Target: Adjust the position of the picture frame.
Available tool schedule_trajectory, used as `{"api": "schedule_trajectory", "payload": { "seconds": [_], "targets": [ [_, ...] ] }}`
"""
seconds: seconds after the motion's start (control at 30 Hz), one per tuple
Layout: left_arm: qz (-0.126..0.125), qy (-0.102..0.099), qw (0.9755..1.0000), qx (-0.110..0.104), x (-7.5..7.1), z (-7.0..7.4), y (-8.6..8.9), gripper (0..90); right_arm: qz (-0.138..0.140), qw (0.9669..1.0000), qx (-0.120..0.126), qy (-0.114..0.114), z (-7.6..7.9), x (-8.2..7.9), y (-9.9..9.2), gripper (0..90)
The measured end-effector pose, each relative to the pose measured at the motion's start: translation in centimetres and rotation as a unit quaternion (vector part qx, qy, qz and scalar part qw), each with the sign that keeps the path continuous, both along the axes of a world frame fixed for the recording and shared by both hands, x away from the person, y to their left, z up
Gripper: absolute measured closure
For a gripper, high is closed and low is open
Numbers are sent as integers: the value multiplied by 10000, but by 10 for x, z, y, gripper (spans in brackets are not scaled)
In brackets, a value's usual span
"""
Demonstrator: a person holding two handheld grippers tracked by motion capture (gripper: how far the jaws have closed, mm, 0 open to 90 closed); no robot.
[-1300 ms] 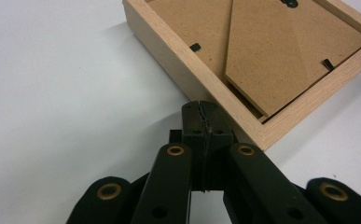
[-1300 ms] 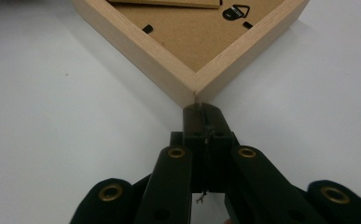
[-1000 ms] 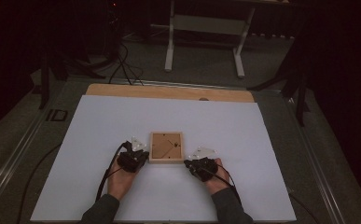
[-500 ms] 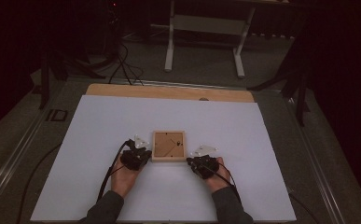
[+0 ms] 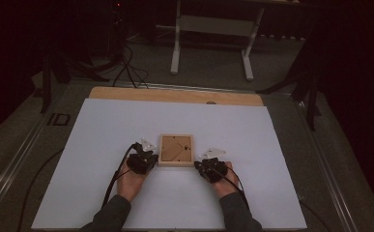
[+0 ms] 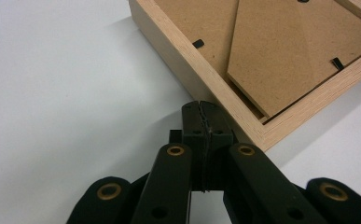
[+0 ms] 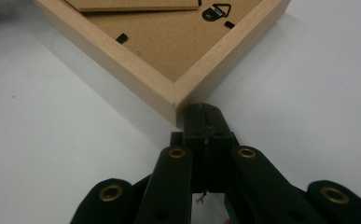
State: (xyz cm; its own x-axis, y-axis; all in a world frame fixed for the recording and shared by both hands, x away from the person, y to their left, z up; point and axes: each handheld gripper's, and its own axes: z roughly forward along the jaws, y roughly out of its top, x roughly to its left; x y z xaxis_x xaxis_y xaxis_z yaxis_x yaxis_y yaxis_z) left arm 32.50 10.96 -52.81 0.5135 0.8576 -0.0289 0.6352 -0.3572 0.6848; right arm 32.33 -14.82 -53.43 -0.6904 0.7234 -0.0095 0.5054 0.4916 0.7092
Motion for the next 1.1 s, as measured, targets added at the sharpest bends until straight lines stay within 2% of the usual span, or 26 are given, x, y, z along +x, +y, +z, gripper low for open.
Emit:
{"api": "schedule_trajectory", "payload": {
  "seconds": [0.67, 1.1],
  "targets": [
    [85, -2, 9999, 127, 0, 0, 6, 898, -5, 10000, 50, 25, 0, 6, 9, 898],
    [152, -18, 9999, 45, 0, -1, 9, 897, 10, 10000, 55, 17, -1, 7, 11, 898]
  ]
}}
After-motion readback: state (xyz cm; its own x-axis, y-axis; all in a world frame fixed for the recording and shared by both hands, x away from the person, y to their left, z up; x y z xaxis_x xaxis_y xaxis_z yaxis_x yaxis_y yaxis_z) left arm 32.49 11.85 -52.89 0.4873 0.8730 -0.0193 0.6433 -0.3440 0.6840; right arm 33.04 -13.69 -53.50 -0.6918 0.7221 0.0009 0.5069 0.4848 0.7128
